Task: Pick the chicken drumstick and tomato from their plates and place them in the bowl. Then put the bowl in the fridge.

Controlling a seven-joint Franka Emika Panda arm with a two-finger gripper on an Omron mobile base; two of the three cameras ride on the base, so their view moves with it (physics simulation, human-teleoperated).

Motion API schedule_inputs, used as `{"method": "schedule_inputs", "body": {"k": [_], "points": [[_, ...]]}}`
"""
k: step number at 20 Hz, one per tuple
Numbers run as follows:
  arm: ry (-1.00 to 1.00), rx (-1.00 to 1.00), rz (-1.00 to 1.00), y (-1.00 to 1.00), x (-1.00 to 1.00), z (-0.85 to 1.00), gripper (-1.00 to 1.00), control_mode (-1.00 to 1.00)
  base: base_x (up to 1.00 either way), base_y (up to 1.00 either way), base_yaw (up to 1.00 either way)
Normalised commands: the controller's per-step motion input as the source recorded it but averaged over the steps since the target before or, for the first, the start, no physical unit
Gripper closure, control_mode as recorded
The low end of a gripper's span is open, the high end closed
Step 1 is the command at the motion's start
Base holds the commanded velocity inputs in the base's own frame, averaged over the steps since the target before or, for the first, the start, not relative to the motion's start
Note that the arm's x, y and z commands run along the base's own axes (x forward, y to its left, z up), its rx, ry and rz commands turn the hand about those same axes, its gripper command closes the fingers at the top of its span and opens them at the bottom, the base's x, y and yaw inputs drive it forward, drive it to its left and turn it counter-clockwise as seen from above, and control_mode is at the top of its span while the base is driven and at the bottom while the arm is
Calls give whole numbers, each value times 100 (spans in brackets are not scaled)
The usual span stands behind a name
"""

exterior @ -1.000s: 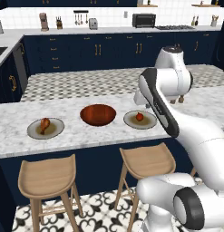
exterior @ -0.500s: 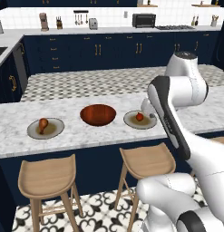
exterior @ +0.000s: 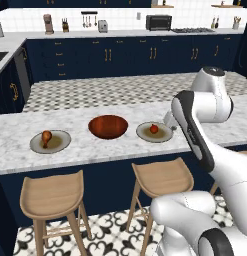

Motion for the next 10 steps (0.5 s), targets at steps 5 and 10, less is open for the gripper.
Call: {"method": "schedule_inputs", "body": {"k": [5, 10], "points": [[1, 2, 0, -12, 82, -15, -100, -100, 0, 0, 0], [0, 0, 0, 0, 66, -20, -100, -100, 0, 0, 0]]}}
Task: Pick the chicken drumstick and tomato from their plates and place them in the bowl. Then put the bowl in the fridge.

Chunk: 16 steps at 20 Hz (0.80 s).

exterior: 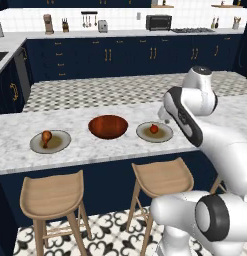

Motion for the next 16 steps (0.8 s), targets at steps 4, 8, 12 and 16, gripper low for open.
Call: {"method": "schedule_inputs", "body": {"k": [4, 8, 12, 16], "points": [[0, 0, 0, -2, 63, -23, -100, -100, 0, 0, 0], [0, 0, 0, -1, 66, -29, -100, -100, 0, 0, 0], [0, 0, 0, 0, 64, -37, -100, -100, 0, 0, 0], [0, 0, 0, -7, 59, -60, -100, -100, 0, 0, 0]]}}
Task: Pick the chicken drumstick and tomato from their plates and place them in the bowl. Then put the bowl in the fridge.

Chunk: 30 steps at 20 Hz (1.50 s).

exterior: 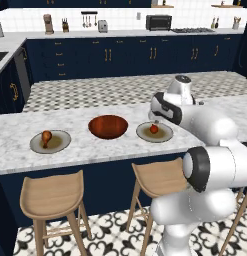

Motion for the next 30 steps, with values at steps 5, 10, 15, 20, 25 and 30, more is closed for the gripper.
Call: {"method": "schedule_inputs", "body": {"k": [5, 10, 15, 20, 25, 30], "points": [[8, 0, -1, -15, 62, -39, -100, -100, 0, 0, 0], [6, 0, -2, -22, 67, -40, -100, -100, 0, 0, 0], [-1, 0, 0, -4, 69, -33, -100, -100, 0, 0, 0], [0, 0, 0, -3, 44, -41, -100, -100, 0, 0, 0], [0, 0, 0, -6, 40, -39, -100, -100, 0, 0, 0], [0, 0, 0, -6, 36, -36, -100, -100, 0, 0, 0]]}}
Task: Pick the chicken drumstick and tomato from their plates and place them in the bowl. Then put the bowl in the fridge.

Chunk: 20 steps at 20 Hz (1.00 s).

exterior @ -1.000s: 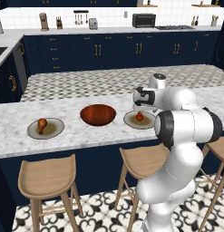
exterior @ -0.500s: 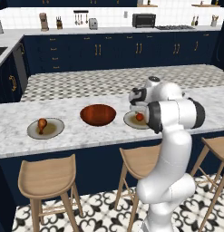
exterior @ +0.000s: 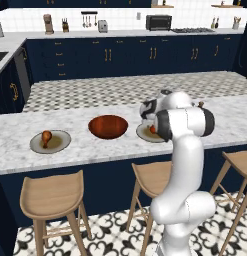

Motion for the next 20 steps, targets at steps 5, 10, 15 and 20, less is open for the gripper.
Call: {"method": "schedule_inputs", "body": {"k": [5, 10, 15, 20], "points": [[0, 0, 0, -2, 22, -24, -100, -100, 0, 0, 0], [0, 0, 0, 0, -2, -23, -100, -100, 0, 0, 0], [0, 0, 0, -3, 3, -37, 100, -100, 0, 0, 0], [0, 0, 0, 0, 0, -20, 100, -100, 0, 0, 0]]}}
